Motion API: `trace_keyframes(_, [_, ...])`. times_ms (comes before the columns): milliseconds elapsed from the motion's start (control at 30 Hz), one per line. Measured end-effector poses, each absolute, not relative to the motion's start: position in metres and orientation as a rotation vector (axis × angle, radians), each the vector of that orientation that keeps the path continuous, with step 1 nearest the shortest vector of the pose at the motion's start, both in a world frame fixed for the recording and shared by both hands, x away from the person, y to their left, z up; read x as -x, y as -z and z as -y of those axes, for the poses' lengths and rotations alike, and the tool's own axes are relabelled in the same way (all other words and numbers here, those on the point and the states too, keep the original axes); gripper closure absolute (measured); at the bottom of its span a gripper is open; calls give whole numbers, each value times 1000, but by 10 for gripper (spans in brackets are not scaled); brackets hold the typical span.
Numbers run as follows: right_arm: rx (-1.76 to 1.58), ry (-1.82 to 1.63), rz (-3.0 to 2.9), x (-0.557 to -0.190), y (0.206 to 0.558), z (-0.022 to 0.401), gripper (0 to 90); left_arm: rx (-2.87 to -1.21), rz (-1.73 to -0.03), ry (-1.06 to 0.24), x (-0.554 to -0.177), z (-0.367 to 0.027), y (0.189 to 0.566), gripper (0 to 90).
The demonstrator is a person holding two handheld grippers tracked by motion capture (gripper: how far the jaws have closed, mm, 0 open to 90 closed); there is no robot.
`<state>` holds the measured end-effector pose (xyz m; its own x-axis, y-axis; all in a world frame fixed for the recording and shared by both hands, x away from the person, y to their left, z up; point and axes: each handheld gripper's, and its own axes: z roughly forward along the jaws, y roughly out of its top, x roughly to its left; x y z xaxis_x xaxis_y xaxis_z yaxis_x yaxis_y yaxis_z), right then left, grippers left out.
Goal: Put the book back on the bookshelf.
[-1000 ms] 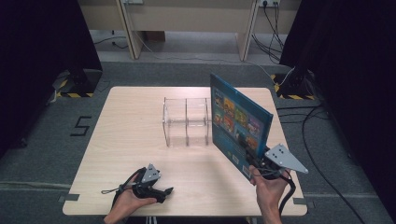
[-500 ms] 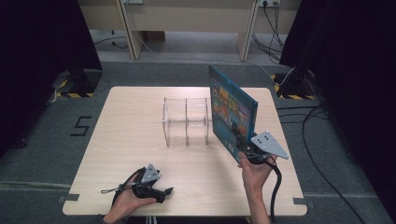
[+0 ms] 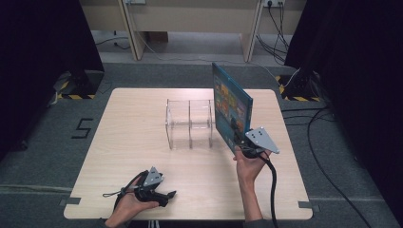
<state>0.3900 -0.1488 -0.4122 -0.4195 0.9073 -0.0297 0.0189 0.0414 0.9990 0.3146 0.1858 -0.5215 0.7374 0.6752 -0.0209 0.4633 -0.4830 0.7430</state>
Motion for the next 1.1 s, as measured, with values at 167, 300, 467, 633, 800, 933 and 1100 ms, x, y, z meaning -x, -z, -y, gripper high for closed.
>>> trace_keyframes(167, [-969, -1472, -1536, -399, 418, 145, 830, -2169, -853, -353, -315, -186, 521, 139])
trace_keyframes(300, [-976, -1469, -1515, -406, 422, 143, 830, -2168, -852, -353, -315, -186, 522, 140])
trace_keyframes(467, [-968, -1458, -1501, -414, 430, 139, 830, -2168, -851, -354, -314, -186, 522, 140])
trace_keyframes(633, [-963, -1453, -1486, -419, 438, 134, 830, -2170, -850, -351, -314, -186, 522, 140])
trace_keyframes(800, [-952, -1464, -1487, -421, 445, 134, 830, -2173, -848, -350, -313, -186, 521, 140])
trace_keyframes(933, [-942, -1473, -1480, -421, 450, 135, 829, -2174, -847, -349, -313, -186, 521, 140])
trace_keyframes(1100, [-989, -1467, -1476, -414, 454, 138, 828, -2176, -847, -349, -313, -186, 521, 140])
